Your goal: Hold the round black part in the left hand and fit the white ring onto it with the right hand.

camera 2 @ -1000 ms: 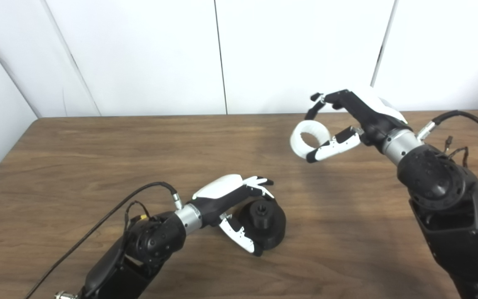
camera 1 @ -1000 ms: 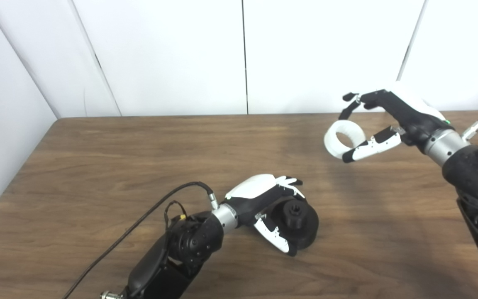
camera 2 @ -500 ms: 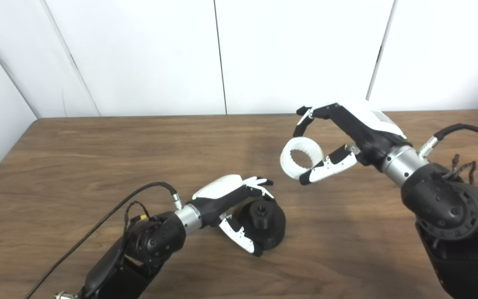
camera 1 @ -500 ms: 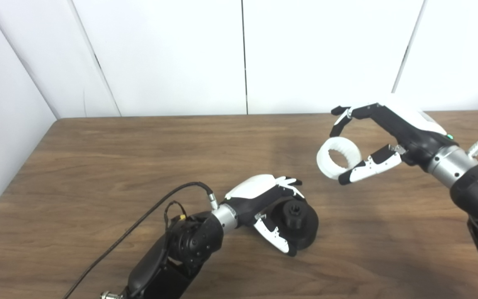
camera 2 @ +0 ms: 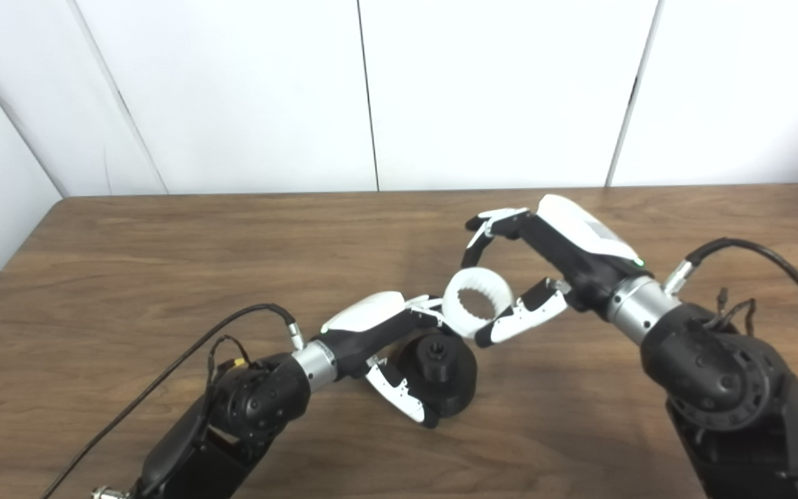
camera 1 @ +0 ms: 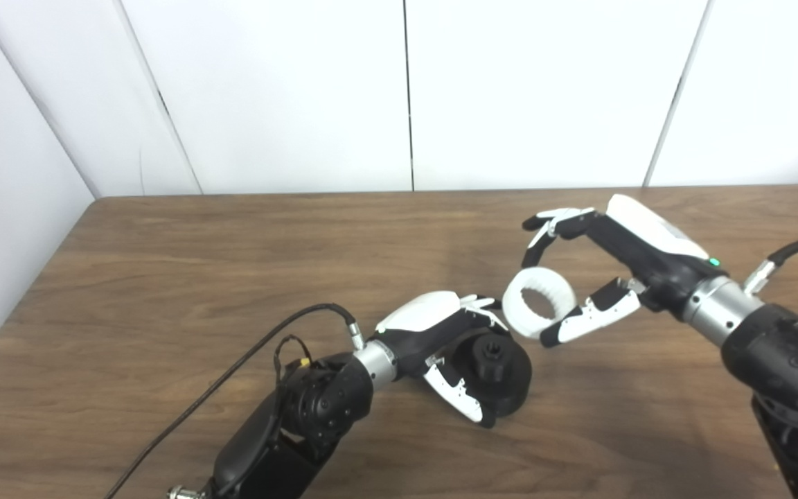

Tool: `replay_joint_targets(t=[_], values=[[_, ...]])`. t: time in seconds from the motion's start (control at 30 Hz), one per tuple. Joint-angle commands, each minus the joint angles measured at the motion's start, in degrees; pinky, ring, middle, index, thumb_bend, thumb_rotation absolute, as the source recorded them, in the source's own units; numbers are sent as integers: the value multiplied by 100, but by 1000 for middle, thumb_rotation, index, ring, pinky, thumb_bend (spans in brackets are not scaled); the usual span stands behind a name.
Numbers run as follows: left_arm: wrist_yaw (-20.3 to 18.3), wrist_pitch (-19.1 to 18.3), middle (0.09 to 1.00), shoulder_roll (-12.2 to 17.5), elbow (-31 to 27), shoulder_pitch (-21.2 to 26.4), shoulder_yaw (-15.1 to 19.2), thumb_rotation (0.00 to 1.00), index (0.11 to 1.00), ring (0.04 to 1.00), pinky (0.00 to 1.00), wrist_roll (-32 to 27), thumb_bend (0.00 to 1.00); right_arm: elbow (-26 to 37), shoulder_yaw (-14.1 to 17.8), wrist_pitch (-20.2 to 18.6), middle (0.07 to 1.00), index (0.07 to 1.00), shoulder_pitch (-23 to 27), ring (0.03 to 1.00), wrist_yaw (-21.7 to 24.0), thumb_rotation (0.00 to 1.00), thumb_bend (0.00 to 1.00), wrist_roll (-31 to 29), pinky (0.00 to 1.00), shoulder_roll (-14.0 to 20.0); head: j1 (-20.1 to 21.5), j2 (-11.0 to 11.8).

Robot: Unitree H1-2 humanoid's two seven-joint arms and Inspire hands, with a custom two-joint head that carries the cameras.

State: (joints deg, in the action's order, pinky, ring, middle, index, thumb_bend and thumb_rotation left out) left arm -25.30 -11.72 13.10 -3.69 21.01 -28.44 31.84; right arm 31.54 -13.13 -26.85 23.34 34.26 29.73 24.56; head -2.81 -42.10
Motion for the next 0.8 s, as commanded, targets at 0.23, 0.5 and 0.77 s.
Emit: replay_joint_targets(t=[0.23, 0.5, 0.77], values=[[-88, -6, 968, 96, 20, 81, -15, 216, 679, 1000, 946, 92, 942, -98, -122, 169, 838, 490, 138, 916, -152, 150, 525, 17, 840, -125, -38, 13], [-126, -47, 970, 96, 9, 123, -20, 224, 682, 1000, 952, 113, 944, -227, -189, 215, 841, 490, 94, 918, -217, 149, 525, 48, 841, -223, -61, 7], [-131, -65, 969, 92, -31, 119, -33, 226, 685, 1000, 958, 117, 941, -291, -317, 156, 842, 490, 84, 912, -216, 150, 525, 186, 835, -279, -62, 1]])
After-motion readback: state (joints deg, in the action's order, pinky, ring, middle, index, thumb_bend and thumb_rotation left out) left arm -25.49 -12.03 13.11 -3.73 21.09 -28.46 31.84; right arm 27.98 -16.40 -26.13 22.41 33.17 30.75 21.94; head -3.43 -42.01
